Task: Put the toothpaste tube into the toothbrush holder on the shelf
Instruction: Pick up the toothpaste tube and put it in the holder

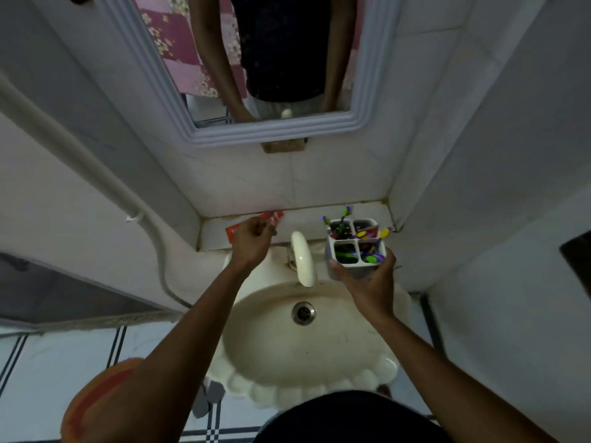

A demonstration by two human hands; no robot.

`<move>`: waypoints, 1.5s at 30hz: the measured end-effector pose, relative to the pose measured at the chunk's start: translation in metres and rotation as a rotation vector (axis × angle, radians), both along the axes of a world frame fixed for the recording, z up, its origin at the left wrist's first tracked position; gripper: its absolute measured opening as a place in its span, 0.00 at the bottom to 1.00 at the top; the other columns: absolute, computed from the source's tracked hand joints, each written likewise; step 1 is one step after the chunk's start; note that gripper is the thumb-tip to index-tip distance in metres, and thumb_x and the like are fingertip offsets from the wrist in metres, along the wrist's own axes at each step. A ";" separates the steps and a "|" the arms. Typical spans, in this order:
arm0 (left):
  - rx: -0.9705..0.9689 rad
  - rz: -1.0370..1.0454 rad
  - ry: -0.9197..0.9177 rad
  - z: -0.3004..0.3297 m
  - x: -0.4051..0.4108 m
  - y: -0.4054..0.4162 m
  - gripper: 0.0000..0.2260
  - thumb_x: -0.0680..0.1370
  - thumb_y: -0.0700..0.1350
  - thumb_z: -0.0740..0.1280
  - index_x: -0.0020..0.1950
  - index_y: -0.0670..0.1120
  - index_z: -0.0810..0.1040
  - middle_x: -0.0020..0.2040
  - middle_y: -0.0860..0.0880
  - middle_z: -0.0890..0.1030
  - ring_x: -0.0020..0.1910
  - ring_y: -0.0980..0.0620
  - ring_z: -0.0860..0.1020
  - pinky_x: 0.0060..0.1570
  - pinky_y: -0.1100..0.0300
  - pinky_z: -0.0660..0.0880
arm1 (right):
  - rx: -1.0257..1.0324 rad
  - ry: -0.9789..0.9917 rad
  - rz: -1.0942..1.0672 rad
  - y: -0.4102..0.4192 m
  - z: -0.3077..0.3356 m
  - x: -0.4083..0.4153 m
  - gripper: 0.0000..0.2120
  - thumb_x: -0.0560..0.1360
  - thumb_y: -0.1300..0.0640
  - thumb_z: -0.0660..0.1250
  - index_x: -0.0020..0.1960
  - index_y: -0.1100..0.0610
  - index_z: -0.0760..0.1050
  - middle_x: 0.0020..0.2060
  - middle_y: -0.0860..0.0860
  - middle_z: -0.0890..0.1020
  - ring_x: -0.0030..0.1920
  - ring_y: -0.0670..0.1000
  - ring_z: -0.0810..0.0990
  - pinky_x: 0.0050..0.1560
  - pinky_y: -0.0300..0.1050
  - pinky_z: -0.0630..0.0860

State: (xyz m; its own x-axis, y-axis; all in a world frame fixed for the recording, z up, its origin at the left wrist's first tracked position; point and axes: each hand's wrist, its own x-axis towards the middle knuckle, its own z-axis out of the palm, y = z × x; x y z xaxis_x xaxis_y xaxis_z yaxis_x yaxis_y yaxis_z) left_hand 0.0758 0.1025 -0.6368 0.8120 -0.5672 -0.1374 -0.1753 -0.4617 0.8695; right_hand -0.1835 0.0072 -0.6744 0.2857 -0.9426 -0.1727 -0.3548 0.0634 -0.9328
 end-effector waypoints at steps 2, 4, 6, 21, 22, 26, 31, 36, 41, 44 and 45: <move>0.098 -0.002 -0.087 -0.015 0.019 0.011 0.06 0.83 0.45 0.71 0.48 0.47 0.86 0.43 0.50 0.87 0.44 0.49 0.85 0.41 0.61 0.72 | 0.011 -0.024 -0.019 0.002 -0.002 0.002 0.59 0.59 0.31 0.89 0.81 0.43 0.64 0.71 0.43 0.81 0.68 0.47 0.83 0.71 0.55 0.83; 0.202 -0.024 -0.180 -0.026 0.038 0.015 0.07 0.82 0.46 0.71 0.54 0.45 0.87 0.49 0.46 0.89 0.52 0.44 0.86 0.45 0.61 0.73 | 0.028 -0.032 -0.028 0.004 -0.006 0.002 0.60 0.57 0.27 0.88 0.81 0.39 0.63 0.73 0.42 0.81 0.70 0.48 0.83 0.72 0.59 0.82; 0.331 -0.086 -0.296 -0.038 0.059 0.014 0.12 0.81 0.51 0.69 0.59 0.47 0.86 0.58 0.45 0.87 0.60 0.40 0.84 0.55 0.53 0.77 | 0.033 -0.012 -0.033 0.007 -0.010 0.004 0.61 0.57 0.27 0.88 0.81 0.38 0.62 0.74 0.42 0.79 0.72 0.49 0.82 0.74 0.60 0.81; 0.534 -0.298 -0.358 -0.027 0.084 -0.001 0.12 0.83 0.57 0.67 0.59 0.51 0.82 0.54 0.46 0.86 0.54 0.42 0.85 0.51 0.53 0.78 | 0.040 -0.001 -0.014 0.005 -0.014 0.004 0.60 0.59 0.31 0.90 0.82 0.39 0.61 0.75 0.41 0.79 0.74 0.48 0.80 0.76 0.60 0.80; 0.476 -0.285 -0.307 -0.015 0.079 0.002 0.11 0.82 0.58 0.67 0.56 0.53 0.82 0.49 0.48 0.87 0.48 0.44 0.87 0.49 0.52 0.82 | 0.039 -0.002 -0.006 0.004 -0.012 0.002 0.61 0.58 0.30 0.90 0.82 0.38 0.61 0.75 0.41 0.79 0.74 0.48 0.80 0.76 0.59 0.80; 0.193 -0.326 0.010 0.048 0.053 0.008 0.09 0.83 0.46 0.73 0.61 0.45 0.83 0.50 0.44 0.88 0.42 0.47 0.90 0.44 0.45 0.88 | 0.031 0.002 0.020 0.002 -0.007 0.002 0.62 0.57 0.26 0.88 0.81 0.39 0.61 0.74 0.41 0.79 0.72 0.47 0.81 0.74 0.55 0.80; 0.131 -0.457 -0.227 0.116 0.015 0.020 0.09 0.79 0.41 0.77 0.59 0.42 0.87 0.44 0.46 0.89 0.37 0.54 0.89 0.41 0.58 0.87 | 0.025 0.041 0.086 -0.001 -0.004 0.004 0.63 0.57 0.28 0.88 0.80 0.45 0.58 0.73 0.44 0.79 0.70 0.48 0.82 0.72 0.52 0.81; 0.072 -0.516 -0.366 0.148 -0.038 0.016 0.08 0.79 0.45 0.78 0.57 0.45 0.87 0.43 0.51 0.88 0.37 0.58 0.87 0.41 0.61 0.84 | 0.020 0.057 0.125 -0.009 -0.008 -0.002 0.66 0.53 0.26 0.89 0.79 0.42 0.56 0.74 0.46 0.78 0.72 0.50 0.81 0.72 0.55 0.82; 0.134 -0.582 -0.434 0.137 -0.072 -0.006 0.08 0.79 0.47 0.77 0.56 0.46 0.87 0.45 0.51 0.88 0.39 0.56 0.86 0.42 0.54 0.84 | 0.018 0.073 0.176 -0.011 -0.008 -0.007 0.68 0.53 0.27 0.90 0.81 0.45 0.56 0.75 0.48 0.77 0.73 0.50 0.81 0.72 0.56 0.83; 0.218 -0.631 -0.475 0.121 -0.085 -0.018 0.07 0.80 0.46 0.76 0.57 0.47 0.86 0.47 0.52 0.86 0.41 0.58 0.82 0.42 0.60 0.78 | 0.014 0.066 0.190 -0.014 -0.010 -0.009 0.67 0.54 0.30 0.91 0.81 0.49 0.57 0.73 0.48 0.78 0.71 0.50 0.82 0.71 0.56 0.84; 0.238 -0.644 -0.491 0.116 -0.089 -0.022 0.06 0.81 0.46 0.75 0.57 0.48 0.86 0.48 0.51 0.87 0.43 0.55 0.83 0.44 0.57 0.80 | 0.000 0.074 0.186 -0.016 -0.011 -0.010 0.67 0.54 0.30 0.91 0.81 0.49 0.58 0.73 0.49 0.78 0.71 0.51 0.82 0.70 0.56 0.84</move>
